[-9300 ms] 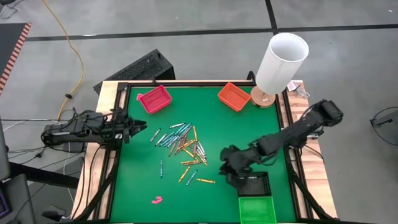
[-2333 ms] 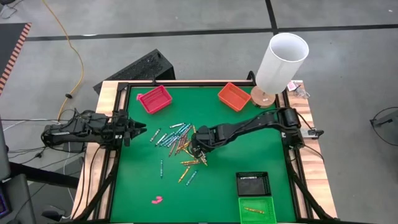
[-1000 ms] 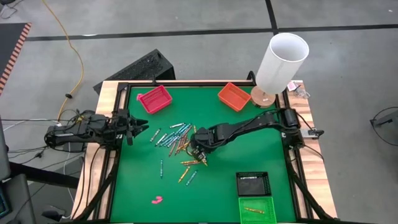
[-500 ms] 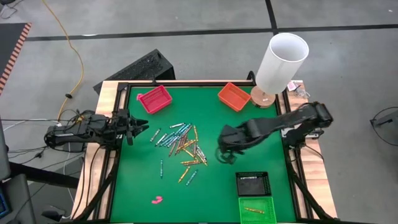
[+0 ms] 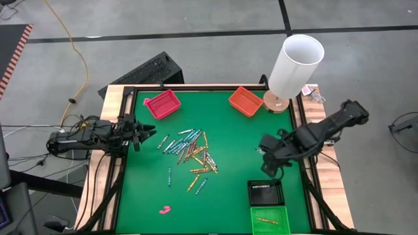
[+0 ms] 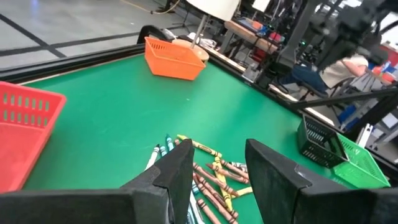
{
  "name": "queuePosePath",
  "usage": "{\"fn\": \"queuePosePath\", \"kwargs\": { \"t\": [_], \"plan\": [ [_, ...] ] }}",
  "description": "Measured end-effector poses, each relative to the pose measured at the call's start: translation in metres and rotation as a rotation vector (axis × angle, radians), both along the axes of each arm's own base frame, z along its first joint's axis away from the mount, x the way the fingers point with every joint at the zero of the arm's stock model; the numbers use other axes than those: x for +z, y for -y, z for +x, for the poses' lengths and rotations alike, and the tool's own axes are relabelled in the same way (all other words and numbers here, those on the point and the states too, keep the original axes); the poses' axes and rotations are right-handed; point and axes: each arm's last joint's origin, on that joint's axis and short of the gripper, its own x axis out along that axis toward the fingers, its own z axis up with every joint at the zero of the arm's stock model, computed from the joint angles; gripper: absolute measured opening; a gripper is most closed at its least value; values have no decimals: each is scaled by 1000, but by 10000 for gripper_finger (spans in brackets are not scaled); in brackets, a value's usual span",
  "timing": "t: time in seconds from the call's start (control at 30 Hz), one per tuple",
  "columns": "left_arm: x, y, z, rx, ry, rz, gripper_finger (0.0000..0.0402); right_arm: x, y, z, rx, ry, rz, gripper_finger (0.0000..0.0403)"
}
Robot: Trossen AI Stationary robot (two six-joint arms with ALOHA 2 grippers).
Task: Sort crayons
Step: Put the black crayon into the black bin
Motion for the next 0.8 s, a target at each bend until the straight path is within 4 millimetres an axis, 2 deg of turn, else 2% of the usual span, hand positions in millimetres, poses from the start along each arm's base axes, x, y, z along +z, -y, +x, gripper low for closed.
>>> {"fn": "queuePosePath", "kwargs": {
  "t": [0.2,0.37,0.57,0.8],
  "plan": [
    [0,0,0,5,7,-23,135,-32,-8,-15,123,104,62,0],
    [0,-1,0,40,11,-29,135,-58,-18,-21,225,52,129,0],
    [0,-3,-1,97,14,-36,135,-75,-35,-16,350,48,169,0],
    [0,-3,-1,118,17,-42,135,-96,-58,-1,493,-12,176,0]
  ]
}}
